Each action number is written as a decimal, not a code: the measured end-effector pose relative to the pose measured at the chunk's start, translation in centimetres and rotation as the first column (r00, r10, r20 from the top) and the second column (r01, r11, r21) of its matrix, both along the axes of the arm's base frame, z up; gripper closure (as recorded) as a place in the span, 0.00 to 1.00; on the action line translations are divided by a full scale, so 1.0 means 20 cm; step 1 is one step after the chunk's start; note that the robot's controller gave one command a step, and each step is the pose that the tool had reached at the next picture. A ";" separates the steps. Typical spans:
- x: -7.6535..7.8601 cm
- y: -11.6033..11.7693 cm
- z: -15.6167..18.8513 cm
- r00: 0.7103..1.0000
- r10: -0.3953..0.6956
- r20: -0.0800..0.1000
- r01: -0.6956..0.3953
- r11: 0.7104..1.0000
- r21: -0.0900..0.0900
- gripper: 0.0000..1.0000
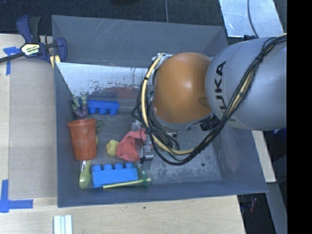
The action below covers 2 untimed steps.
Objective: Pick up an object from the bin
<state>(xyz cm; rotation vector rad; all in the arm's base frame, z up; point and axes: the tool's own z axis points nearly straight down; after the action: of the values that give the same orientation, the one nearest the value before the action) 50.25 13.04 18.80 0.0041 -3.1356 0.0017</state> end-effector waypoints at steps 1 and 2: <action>0.01 0.00 0.02 1.000 -0.003 0.009 0.003 1.000 0.002 0.00; 0.15 -0.06 -0.32 1.000 0.004 0.017 -0.004 1.000 0.004 0.00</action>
Offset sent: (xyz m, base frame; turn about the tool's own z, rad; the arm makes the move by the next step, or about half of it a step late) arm 0.0381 -0.0195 -0.0982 -0.0068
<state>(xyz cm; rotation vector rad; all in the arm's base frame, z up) 53.23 11.76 12.45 0.0105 -3.1527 -0.0052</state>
